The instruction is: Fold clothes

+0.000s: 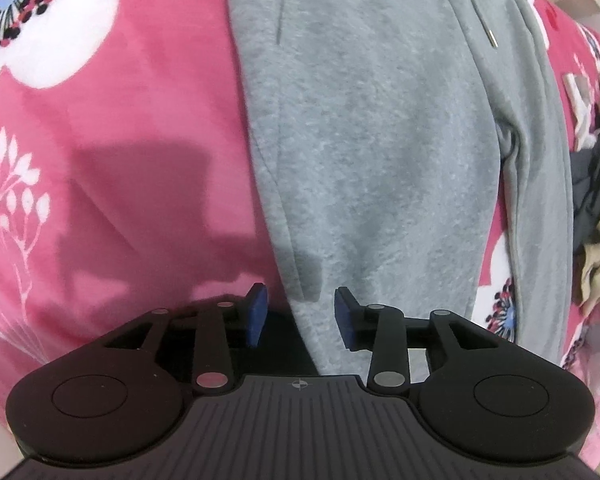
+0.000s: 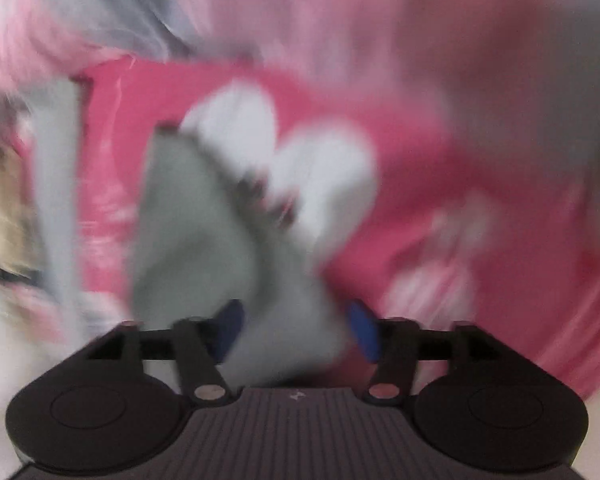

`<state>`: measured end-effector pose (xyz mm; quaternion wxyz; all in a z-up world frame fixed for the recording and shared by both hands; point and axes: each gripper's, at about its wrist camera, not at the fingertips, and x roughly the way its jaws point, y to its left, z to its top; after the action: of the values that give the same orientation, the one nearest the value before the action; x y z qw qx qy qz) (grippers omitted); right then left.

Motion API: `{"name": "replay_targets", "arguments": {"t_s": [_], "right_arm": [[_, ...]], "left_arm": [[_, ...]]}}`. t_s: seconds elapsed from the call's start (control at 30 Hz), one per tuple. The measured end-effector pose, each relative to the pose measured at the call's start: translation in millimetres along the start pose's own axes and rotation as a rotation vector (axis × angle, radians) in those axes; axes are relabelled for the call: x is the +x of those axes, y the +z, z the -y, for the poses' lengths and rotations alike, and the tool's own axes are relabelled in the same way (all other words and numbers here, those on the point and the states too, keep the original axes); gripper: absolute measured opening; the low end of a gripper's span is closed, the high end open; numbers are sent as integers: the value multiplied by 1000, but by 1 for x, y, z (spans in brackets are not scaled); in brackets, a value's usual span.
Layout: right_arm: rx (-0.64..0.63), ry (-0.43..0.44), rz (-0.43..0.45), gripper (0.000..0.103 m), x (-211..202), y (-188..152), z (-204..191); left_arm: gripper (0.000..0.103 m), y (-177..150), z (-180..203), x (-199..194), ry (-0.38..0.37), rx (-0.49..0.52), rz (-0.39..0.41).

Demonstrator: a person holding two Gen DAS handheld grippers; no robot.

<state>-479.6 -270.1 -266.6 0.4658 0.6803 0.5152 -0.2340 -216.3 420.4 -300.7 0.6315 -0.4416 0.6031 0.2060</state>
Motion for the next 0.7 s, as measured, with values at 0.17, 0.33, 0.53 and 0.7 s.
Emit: {"name": "replay_targets", "arguments": {"t_s": [0.17,0.33,0.53,0.7], "right_arm": [[320,122,-100,75,35,-25,38],[303,180,-111,71,75,-28,16],[171,179,-54,6,64,-40,-19],[108,177,19,5,40,-38,-43]], "left_arm": [[46,3,13,-7,-7,-10,10],[49,6,-6,-13,-45,-58,31],[50,9,-35,-30,-110,-116,94],[52,22,-54,-31,-168,-151,151]]}}
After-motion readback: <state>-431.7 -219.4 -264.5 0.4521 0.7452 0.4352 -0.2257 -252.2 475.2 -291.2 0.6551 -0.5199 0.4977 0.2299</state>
